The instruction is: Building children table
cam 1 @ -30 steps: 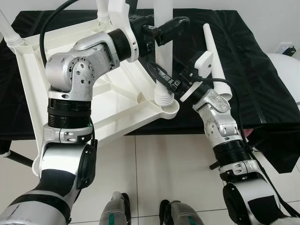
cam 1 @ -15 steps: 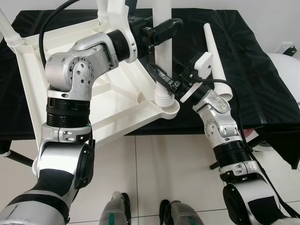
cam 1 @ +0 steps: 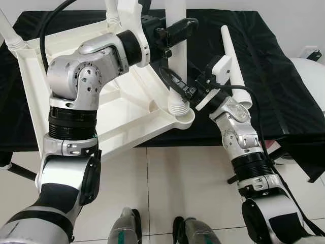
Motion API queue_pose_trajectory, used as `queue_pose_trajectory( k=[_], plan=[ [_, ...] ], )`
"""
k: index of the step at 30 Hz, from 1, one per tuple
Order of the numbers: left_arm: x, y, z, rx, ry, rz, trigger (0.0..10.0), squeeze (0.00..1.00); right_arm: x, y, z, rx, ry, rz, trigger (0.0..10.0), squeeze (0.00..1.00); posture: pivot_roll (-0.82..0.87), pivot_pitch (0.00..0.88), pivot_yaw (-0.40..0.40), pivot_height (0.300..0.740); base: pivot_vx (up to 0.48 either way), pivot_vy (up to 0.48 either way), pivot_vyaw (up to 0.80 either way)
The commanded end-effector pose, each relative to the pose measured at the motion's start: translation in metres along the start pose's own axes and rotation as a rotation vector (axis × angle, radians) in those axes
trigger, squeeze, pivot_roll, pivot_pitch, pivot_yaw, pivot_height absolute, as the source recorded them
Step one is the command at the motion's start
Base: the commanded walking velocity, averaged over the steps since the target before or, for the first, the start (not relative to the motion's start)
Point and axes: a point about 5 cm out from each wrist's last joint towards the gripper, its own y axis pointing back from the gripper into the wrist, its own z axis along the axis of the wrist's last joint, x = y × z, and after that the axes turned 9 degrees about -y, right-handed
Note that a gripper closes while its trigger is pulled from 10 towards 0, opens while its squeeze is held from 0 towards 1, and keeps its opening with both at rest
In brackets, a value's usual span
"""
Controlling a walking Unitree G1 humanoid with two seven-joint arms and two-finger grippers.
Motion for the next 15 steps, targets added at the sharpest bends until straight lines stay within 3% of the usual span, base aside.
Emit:
queue_pose_trajectory(
  k=[1,15],
  plan=[
    [-0.0109,-0.002,0.0068,-0.018,-0.032,-0.068,10.0,0.0,0.0002,-0.0001,-0.0023,0.036,0.007,0.016,10.0,0.0,0.0,0.139,-0.039,0.74,0.0,0.0,0.0],
    [-0.0194,-0.0019,0.007,-0.01,-0.058,-0.102,10.0,0.0,-0.0089,-0.0038,0.0019,0.123,-0.013,0.01,10.0,0.0,0.0,0.137,-0.049,0.74,0.0,0.0,0.0]
  ],
)
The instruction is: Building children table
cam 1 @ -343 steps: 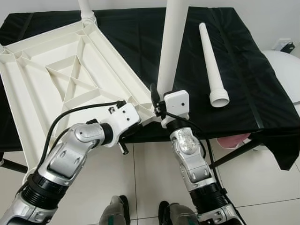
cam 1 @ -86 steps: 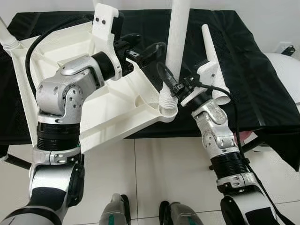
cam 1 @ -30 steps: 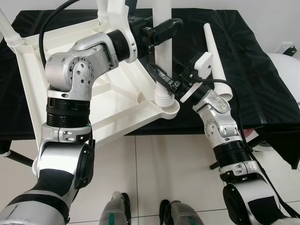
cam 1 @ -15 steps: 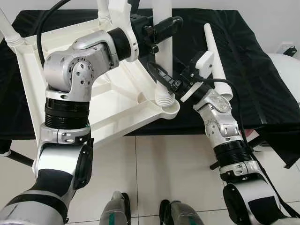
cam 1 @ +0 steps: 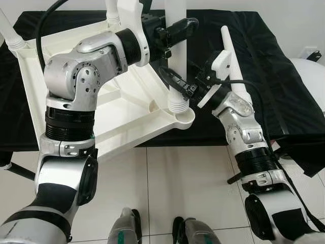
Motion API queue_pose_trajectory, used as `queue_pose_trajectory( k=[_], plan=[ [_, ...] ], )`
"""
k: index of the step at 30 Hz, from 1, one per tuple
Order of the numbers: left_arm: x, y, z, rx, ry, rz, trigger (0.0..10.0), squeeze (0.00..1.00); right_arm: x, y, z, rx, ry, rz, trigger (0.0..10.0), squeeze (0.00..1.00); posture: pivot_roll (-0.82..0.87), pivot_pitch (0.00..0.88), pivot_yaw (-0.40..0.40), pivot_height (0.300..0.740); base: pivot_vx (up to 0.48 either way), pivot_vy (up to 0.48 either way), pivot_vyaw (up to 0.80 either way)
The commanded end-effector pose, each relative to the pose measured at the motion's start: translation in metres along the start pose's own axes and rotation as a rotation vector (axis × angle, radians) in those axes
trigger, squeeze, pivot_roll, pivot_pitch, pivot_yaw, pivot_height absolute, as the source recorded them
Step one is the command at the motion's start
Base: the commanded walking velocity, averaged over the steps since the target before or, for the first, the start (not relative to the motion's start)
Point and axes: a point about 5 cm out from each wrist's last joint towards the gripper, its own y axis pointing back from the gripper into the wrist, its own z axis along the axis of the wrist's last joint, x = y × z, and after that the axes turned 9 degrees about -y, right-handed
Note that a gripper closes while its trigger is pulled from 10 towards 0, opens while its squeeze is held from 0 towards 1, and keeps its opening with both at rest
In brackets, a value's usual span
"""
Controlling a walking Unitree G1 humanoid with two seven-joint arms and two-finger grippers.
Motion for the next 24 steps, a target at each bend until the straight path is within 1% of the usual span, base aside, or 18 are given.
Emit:
queue_pose_trajectory(
  k=[1,13,17,20,24],
  plan=[
    [-0.017,-0.004,0.006,-0.027,-0.019,-0.097,10.0,0.0,-0.003,0.0,-0.003,0.054,-0.011,-0.011,10.0,0.0,0.0,0.137,-0.049,0.74,0.0,0.0,0.0],
    [-0.018,-0.004,0.006,-0.027,-0.018,-0.101,10.0,0.0,-0.002,-0.002,-0.001,0.066,-0.009,-0.007,10.0,0.0,0.0,0.146,-0.046,0.74,0.0,0.0,0.0],
    [-0.019,-0.005,0.006,-0.023,-0.019,-0.107,10.0,0.0,-0.002,-0.003,-0.001,0.082,-0.01,-0.007,10.0,0.0,0.0,0.149,-0.045,0.74,0.0,0.0,0.0],
    [-0.021,-0.007,0.006,-0.021,-0.021,-0.118,10.0,0.0,-0.003,-0.007,0.001,0.122,-0.005,-0.011,10.0,0.0,-0.01,0.153,-0.042,0.74,0.0,0.0,0.0],
    [-0.022,-0.008,0.008,-0.025,-0.024,-0.125,10.0,0.0,-0.003,-0.01,0.003,0.14,0.0,-0.01,10.0,0.0,-0.01,0.158,-0.042,0.74,0.0,0.0,0.0]
  ],
)
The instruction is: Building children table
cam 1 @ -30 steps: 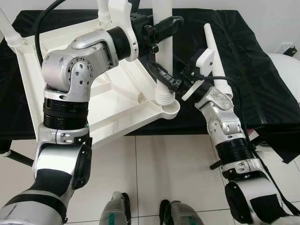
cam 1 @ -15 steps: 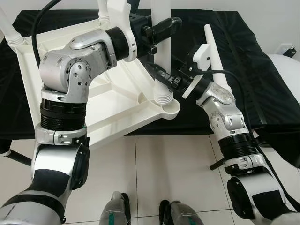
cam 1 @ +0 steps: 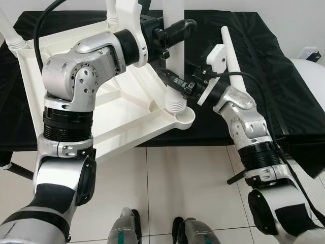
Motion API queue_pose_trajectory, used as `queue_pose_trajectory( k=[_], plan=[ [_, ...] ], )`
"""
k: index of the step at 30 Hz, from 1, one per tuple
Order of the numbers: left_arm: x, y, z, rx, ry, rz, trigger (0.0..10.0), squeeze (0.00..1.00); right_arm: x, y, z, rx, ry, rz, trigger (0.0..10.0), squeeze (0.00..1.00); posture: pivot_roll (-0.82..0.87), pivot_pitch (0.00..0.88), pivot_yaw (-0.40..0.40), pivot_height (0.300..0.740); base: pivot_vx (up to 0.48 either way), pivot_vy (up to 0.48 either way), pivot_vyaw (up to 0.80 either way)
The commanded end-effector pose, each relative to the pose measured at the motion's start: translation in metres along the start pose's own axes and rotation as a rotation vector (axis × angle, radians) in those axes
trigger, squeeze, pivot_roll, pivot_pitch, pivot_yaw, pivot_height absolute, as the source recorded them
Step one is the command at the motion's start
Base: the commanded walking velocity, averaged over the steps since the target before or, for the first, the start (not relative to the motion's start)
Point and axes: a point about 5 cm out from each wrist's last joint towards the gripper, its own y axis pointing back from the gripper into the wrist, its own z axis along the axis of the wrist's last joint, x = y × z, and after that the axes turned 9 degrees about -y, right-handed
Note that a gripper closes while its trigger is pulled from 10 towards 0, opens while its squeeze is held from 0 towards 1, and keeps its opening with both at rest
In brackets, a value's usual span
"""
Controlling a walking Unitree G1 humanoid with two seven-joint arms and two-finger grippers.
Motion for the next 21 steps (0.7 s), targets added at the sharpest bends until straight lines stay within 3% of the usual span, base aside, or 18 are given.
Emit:
queue_pose_trajectory(
  k=[1,12,13,16,17,18,21],
  plan=[
    [-0.021,-0.008,0.009,-0.036,-0.014,-0.129,10.0,0.0,-0.002,-0.001,-0.003,0.037,-0.006,-0.028,10.0,0.0,-0.01,0.158,-0.042,0.74,0.0,0.0,0.0],
    [-0.021,-0.01,0.012,-0.044,-0.02,-0.135,10.0,0.0,-0.002,-0.008,0.006,0.067,0.004,-0.009,10.0,0.0,-0.01,0.172,-0.046,0.74,0.0,0.0,0.0],
    [-0.021,-0.009,0.012,-0.045,-0.02,-0.135,10.0,0.0,-0.002,-0.008,0.006,0.062,-0.006,-0.012,10.0,1.0,-0.01,0.172,-0.046,0.74,0.0,0.0,0.0],
    [-0.021,-0.009,0.013,-0.046,-0.021,-0.134,10.0,0.0,-0.002,-0.009,0.008,0.059,-0.008,-0.017,10.0,1.0,-0.01,0.173,-0.044,0.74,0.0,0.0,0.0],
    [-0.021,-0.009,0.013,-0.046,-0.021,-0.134,10.0,0.0,-0.002,-0.009,0.008,0.058,-0.006,-0.019,10.0,0.25,-0.01,0.173,-0.044,0.74,0.0,0.0,0.0],
    [-0.02,-0.009,0.014,-0.046,-0.023,-0.135,10.0,0.0,-0.002,-0.01,0.009,0.063,-0.001,-0.018,10.0,0.0,-0.01,0.173,-0.044,0.74,0.0,0.0,0.0],
    [-0.021,-0.009,0.014,-0.048,-0.025,-0.138,10.0,0.0,-0.002,-0.01,0.011,0.066,-0.004,-0.017,10.0,0.0,-0.01,0.174,-0.044,0.74,0.0,0.0,0.0]
  ],
)
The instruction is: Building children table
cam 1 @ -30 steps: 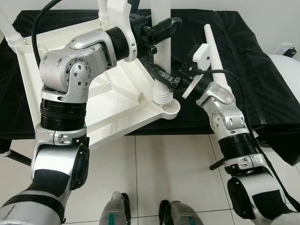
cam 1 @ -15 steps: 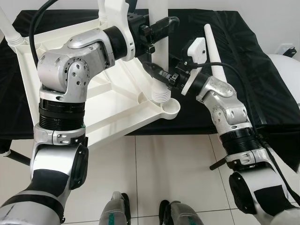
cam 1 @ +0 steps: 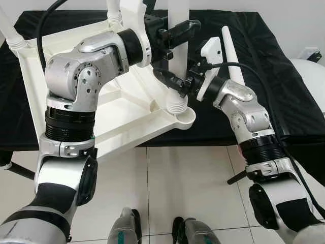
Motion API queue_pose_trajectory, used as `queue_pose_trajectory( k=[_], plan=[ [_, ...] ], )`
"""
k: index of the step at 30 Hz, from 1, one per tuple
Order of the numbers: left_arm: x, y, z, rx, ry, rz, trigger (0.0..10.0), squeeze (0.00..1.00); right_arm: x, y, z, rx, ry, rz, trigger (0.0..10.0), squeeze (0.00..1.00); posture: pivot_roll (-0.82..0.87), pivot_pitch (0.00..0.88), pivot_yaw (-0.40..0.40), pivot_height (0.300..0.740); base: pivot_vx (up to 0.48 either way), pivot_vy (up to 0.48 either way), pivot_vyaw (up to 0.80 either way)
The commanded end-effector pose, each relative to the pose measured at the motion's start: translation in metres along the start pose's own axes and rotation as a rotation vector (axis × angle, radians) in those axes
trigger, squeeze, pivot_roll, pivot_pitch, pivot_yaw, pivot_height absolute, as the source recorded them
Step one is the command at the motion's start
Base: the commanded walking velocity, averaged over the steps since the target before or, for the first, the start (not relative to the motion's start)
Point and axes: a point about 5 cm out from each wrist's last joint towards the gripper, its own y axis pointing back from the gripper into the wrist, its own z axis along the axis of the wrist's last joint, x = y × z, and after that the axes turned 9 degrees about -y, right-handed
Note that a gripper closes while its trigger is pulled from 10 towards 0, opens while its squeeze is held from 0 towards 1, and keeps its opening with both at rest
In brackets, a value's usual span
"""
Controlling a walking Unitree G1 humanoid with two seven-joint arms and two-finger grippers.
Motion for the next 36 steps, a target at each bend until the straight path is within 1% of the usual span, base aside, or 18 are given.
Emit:
queue_pose_trajectory(
  k=[1,7,12,15,24,26,36],
  plan=[
    [-0.016,-0.007,0.013,-0.045,-0.017,-0.119,10.0,0.0,0.0,-0.004,0.007,0.001,0.019,0.002,10.0,0.0,-0.01,0.174,-0.044,0.74,0.0,0.0,0.0],
    [-0.018,-0.007,0.012,-0.041,-0.023,-0.128,10.0,0.0,-0.001,-0.005,0.014,0.02,0.011,0.012,10.0,0.0,-0.01,0.174,-0.044,0.74,0.0,0.0,0.0],
    [-0.019,-0.005,0.01,-0.027,-0.045,-0.142,10.0,0.0,-0.004,-0.006,0.019,0.056,-0.007,0.03,10.0,0.0,-0.01,0.174,-0.044,0.74,0.0,0.0,0.0],
    [-0.016,-0.002,0.005,-0.003,-0.066,-0.136,10.0,0.0,-0.004,-0.004,0.016,0.103,-0.011,0.054,10.0,0.0,-0.01,0.166,-0.054,0.74,0.0,0.0,0.0],
    [-0.013,0.002,-0.005,0.039,-0.085,-0.135,10.0,0.0,-0.002,0.002,0.014,0.161,-0.027,0.108,10.0,0.0,-0.01,0.17,-0.05,0.74,0.0,0.0,0.0],
    [-0.011,0.003,-0.003,0.04,-0.088,-0.13,10.0,0.0,-0.002,0.006,0.013,0.179,-0.036,0.122,10.0,0.0,-0.01,0.179,-0.045,0.74,0.0,0.0,0.0],
    [-0.008,0.004,-0.001,0.034,-0.094,-0.116,10.0,0.0,0.001,0.011,0.006,0.192,-0.067,0.137,10.0,0.0,-0.02,0.183,-0.045,0.74,0.0,0.0,0.0]
  ],
)
